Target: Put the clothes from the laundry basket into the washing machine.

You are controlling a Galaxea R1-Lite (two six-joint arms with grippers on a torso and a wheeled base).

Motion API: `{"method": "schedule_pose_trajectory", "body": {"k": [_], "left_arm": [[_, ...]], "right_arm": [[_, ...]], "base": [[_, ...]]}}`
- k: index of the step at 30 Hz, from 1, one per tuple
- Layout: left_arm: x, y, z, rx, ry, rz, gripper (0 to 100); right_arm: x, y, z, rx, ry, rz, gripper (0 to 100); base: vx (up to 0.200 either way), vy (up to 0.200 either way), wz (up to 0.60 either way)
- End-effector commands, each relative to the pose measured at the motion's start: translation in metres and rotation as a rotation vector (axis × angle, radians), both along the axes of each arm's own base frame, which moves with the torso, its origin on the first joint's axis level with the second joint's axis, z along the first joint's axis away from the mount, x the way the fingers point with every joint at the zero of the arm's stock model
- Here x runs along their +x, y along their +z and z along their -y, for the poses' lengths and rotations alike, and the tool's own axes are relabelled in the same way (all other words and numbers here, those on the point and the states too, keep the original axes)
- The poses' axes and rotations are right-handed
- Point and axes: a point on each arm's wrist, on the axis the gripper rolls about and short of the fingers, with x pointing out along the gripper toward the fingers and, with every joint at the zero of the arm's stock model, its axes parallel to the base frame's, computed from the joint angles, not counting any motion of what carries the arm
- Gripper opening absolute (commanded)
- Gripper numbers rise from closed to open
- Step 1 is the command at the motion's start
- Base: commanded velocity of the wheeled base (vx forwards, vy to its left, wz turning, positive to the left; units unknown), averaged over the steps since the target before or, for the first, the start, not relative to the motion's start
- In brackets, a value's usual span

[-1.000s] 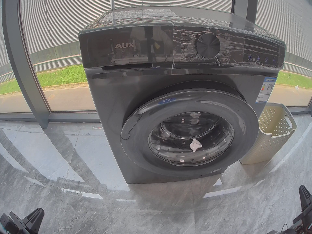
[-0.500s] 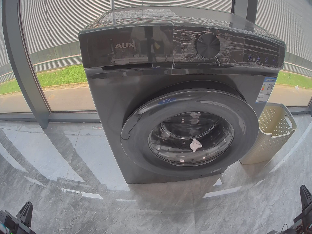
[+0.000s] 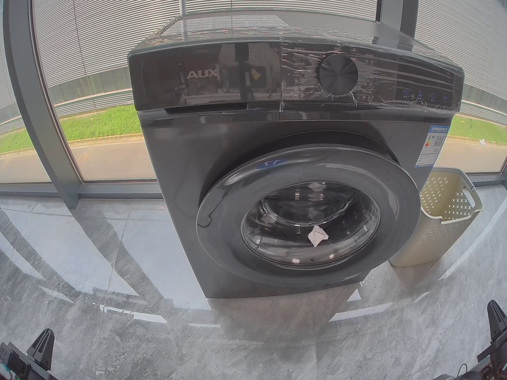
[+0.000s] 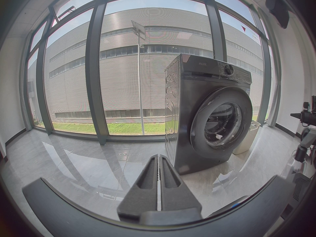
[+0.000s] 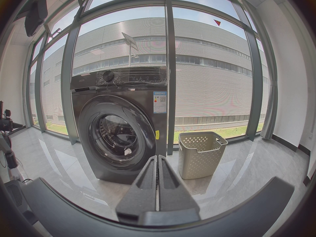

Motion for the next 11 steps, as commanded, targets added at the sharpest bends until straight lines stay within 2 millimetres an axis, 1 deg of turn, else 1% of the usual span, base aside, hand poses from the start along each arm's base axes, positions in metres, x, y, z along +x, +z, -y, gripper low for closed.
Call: {"method": "schedule_pose_trajectory", "body": {"k": [1,11], "left_arm": [[0.0005,-0.0025,0.0,0.001,0.0,-0.01,0],[0.0005,-0.0023,0.0,-0.001,0.0,-0.008,0]], "right_arm": [[0.0002,-0.0052,0.0,0.0,0.0,-0.003,0],[0.0002,-0.0052,0.0,0.0,0.0,-0.003,0]], "base": [[0.0,0.0,0.0],[0.0,0.0,0.0]]}}
